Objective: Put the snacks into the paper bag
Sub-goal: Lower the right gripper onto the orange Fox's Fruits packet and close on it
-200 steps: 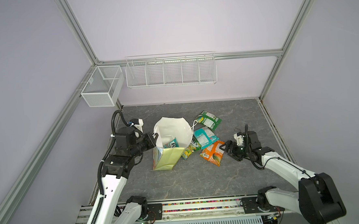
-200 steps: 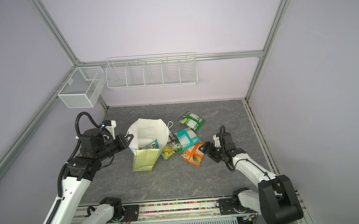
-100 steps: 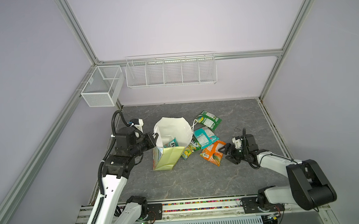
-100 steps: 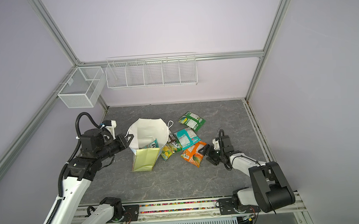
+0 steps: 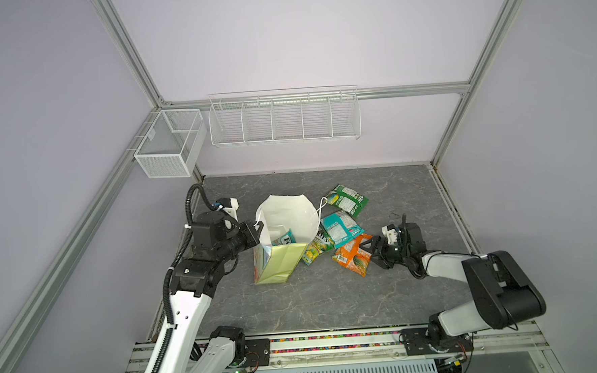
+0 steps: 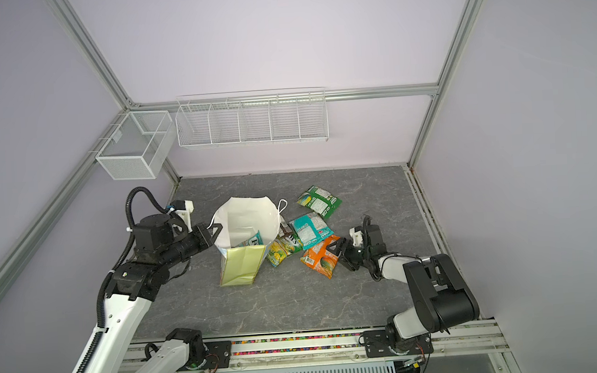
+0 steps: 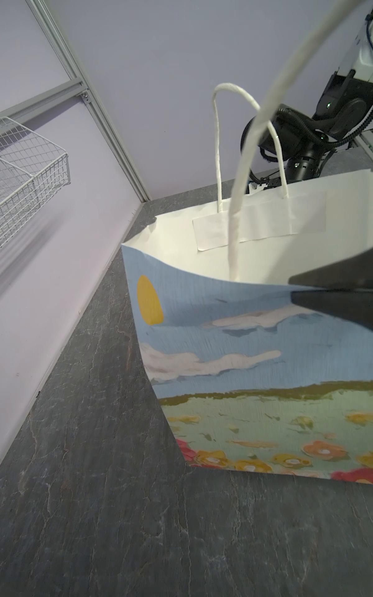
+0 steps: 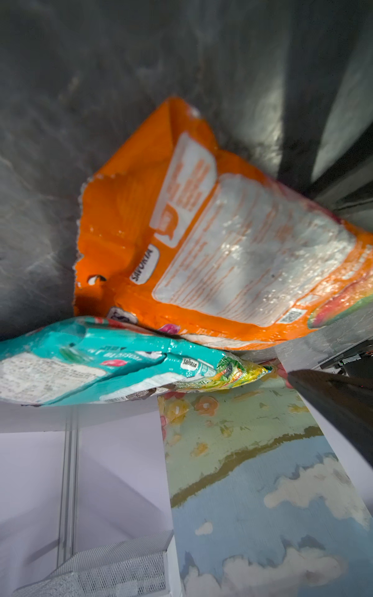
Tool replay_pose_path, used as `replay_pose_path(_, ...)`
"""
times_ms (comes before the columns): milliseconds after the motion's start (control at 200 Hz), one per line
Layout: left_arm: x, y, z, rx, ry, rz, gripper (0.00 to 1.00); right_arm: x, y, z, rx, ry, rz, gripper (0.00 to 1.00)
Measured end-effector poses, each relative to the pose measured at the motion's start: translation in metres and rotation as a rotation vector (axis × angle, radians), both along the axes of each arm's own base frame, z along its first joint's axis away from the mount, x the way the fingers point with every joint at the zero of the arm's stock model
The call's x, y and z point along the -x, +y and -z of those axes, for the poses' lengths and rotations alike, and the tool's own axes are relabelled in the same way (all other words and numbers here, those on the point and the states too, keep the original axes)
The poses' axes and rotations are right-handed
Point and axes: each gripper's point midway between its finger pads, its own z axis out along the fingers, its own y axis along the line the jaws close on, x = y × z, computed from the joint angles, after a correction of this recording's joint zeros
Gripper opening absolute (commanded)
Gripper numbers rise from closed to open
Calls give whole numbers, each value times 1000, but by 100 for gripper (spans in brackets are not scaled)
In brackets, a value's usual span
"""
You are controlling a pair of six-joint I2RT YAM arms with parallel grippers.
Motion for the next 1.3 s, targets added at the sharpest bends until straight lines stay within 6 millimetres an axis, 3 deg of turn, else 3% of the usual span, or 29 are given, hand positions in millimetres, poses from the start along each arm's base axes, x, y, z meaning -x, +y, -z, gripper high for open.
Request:
replay_pose_path(395, 0, 0, 0, 0, 0, 0, 0, -15, 14, 3, -114, -60, -19, 66)
replay_pose_path(635, 0, 0, 0, -1, 0, 0, 0, -18, 16, 14, -144, -61, -5, 34)
replay_pose_path(900, 0, 1, 0, -2, 0, -3, 0, -16, 17, 20, -168, -43, 15, 14)
replay_pose_path(1300, 0, 1, 0, -2, 0, -3, 0, -10, 15, 20, -147, -32, 28, 8)
